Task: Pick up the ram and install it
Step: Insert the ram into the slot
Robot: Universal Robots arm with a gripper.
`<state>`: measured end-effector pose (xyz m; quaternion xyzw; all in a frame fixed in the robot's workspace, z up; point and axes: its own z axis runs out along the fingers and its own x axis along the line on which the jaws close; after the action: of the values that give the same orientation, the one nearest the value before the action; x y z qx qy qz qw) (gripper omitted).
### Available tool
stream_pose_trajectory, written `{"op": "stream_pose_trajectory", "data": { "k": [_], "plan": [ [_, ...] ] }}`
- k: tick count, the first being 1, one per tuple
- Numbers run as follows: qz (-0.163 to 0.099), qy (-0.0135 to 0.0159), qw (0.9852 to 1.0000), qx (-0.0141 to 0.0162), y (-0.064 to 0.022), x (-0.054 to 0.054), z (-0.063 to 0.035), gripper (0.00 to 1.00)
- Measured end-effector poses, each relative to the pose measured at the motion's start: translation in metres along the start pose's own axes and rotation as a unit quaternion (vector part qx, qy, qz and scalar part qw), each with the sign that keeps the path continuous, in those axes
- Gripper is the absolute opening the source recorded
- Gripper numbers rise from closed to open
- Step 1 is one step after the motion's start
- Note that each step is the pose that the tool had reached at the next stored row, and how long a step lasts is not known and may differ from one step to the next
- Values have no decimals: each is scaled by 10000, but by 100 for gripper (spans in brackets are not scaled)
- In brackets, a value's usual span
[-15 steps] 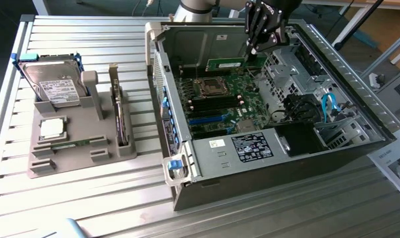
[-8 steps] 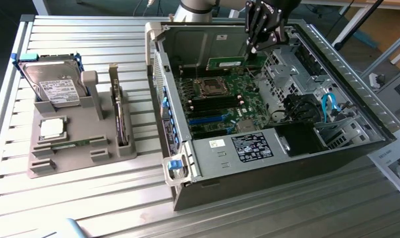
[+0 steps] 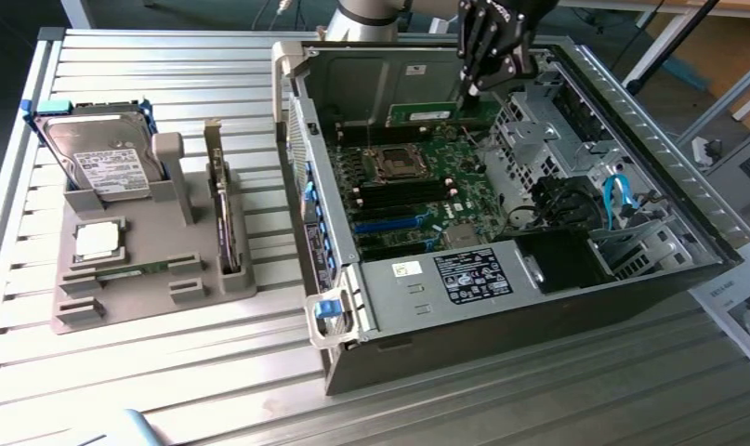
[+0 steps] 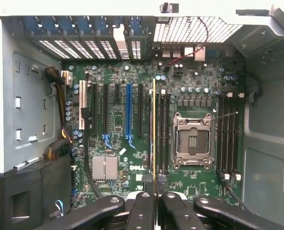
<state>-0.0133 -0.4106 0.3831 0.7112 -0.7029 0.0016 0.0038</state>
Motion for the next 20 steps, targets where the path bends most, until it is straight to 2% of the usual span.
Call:
{"op": "stream_pose_trajectory", "data": {
  "k": [14,20],
  "plan": [
    [106,-1,9999,-1,0,-19,103,12],
    [123,1,9999,-1,-1,-20,193,12]
  ]
}}
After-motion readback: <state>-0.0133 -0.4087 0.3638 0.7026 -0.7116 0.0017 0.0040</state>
